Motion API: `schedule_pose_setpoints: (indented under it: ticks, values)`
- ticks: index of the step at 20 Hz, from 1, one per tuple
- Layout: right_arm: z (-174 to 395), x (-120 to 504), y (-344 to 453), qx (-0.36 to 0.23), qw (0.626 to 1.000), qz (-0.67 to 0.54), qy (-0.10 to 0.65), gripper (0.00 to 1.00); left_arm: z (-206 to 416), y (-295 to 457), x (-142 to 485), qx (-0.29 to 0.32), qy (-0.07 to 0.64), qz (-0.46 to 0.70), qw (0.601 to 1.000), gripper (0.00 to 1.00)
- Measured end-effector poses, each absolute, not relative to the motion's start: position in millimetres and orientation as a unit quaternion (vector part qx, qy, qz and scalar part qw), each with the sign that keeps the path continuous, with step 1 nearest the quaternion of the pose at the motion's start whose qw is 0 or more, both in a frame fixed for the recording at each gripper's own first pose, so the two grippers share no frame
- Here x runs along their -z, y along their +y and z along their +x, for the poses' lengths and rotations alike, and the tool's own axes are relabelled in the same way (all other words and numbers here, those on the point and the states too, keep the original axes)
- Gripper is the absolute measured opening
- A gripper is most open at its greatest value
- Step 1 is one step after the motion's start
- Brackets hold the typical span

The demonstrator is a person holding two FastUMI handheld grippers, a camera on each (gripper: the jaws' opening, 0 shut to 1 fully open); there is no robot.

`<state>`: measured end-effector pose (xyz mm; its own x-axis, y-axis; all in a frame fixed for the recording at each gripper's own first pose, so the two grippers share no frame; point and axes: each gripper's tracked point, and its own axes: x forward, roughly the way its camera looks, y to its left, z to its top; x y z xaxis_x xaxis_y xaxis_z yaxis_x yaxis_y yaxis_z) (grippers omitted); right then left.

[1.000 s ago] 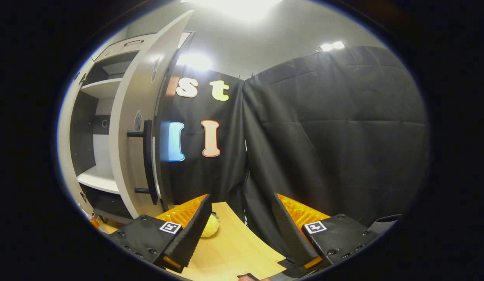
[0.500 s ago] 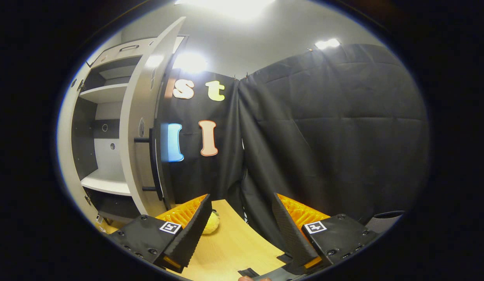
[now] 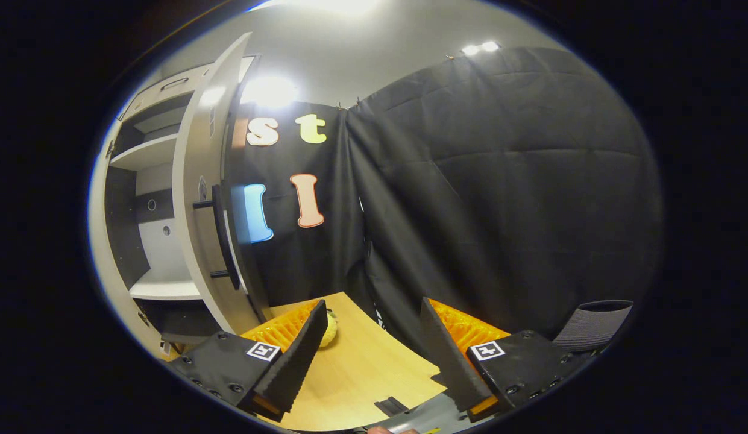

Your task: Grasp the bottle in the cabinet with the left hand and place it on the coaster, then close the right door with the right hand and the left door with the left hand.

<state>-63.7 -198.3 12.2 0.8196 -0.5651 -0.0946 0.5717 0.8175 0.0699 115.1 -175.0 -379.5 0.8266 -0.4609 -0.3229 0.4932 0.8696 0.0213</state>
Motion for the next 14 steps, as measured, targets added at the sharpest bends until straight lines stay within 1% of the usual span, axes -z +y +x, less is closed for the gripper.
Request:
schedule_pose_setpoints:
  ticks: [1, 2, 3, 4, 6, 7, 9, 10, 13, 14]
  values:
    - [-63.9, -9.0, -196.0, 0.295, 0.953, 0.048, 0.037, 0.96, 112.1, -175.2, 382.8, 0.255, 0.159, 0.059, 0.952, 0.69]
    - [-62.3, -3.4, -193.0, 0.29, 0.955, 0.05, 0.043, 0.97, 107.4, -173.3, 384.4, 0.255, 0.16, 0.062, 0.952, 0.7]
    - [-61.4, 0.8, -190.7, 0.287, 0.955, 0.051, 0.049, 0.98, 104.6, -172.9, 383.0, 0.254, 0.161, 0.06, 0.952, 0.78]
    - [-61.7, 4.3, -189.2, 0.286, 0.955, 0.05, 0.054, 0.98, 101.0, -171.0, 382.1, 0.25, 0.163, 0.058, 0.953, 0.72]
    - [-61.4, 10.9, -185.4, 0.283, 0.956, 0.056, 0.061, 0.96, 93.1, -167.0, 382.6, 0.248, 0.169, 0.055, 0.952, 0.71]
    - [-59.9, 13.0, -182.3, 0.28, 0.956, 0.062, 0.063, 0.99, 89.8, -166.5, 383.8, 0.25, 0.177, 0.054, 0.951, 0.8]
    - [-57.1, 14.5, -175.9, 0.274, 0.957, 0.069, 0.065, 0.99, 86.2, -163.4, 383.3, 0.25, 0.188, 0.05, 0.949, 0.87]
    - [-54.0, 14.7, -172.7, 0.271, 0.958, 0.068, 0.066, 0.98, 85.0, -162.6, 378.9, 0.252, 0.187, 0.045, 0.948, 0.97]
    - [-47.6, 12.8, -167.8, 0.265, 0.96, 0.052, 0.072, 0.98, 77.9, -154.7, 359.7, 0.255, 0.181, 0.036, 0.949, 0.97]
    - [-46.9, 13.4, -166.1, 0.264, 0.961, 0.051, 0.072, 0.98, 72.5, -150.8, 351.6, 0.255, 0.18, 0.031, 0.95, 0.92]
